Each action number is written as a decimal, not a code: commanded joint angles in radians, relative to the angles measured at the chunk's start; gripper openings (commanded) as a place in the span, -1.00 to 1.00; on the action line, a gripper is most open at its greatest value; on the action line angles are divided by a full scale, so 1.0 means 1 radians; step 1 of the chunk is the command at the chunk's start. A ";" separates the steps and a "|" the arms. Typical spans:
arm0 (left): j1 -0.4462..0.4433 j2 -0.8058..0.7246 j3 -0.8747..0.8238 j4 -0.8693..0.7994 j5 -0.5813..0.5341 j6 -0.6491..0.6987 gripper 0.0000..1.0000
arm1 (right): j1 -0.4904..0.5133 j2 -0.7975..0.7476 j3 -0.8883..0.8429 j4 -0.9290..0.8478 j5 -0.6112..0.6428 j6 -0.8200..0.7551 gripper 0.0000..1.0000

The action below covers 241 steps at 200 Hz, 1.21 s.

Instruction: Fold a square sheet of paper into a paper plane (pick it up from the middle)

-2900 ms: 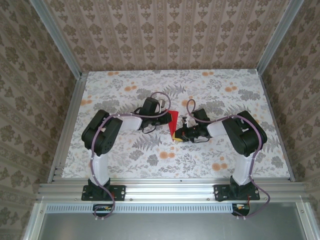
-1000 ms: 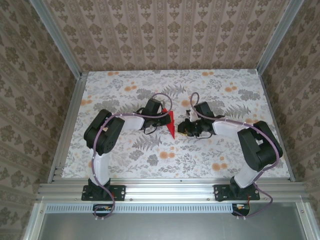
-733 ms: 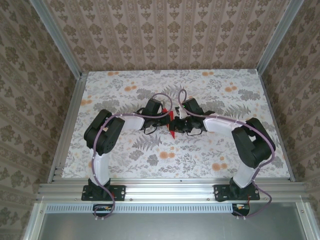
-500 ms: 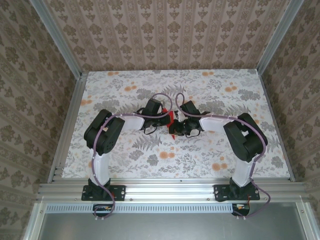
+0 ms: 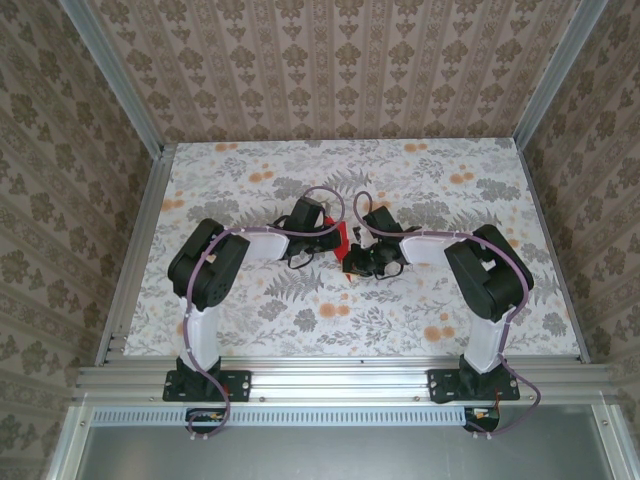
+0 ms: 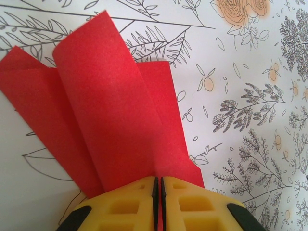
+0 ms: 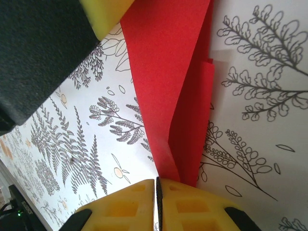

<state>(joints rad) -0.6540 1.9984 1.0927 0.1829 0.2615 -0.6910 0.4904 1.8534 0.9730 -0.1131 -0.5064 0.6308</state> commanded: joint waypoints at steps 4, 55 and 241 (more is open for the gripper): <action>-0.002 0.037 -0.024 -0.074 -0.039 0.001 -0.71 | -0.006 0.007 -0.019 -0.057 0.026 -0.013 -0.75; 0.002 0.042 -0.016 -0.092 -0.053 0.009 -0.72 | -0.018 0.000 -0.048 -0.081 0.051 -0.030 -0.77; -0.001 0.042 0.003 -0.108 -0.044 0.015 -0.71 | 0.065 -0.091 0.095 -0.231 0.254 -0.212 -0.42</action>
<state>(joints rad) -0.6540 1.9984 1.0969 0.1749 0.2569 -0.6910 0.5484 1.7119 1.0126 -0.3061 -0.2981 0.4541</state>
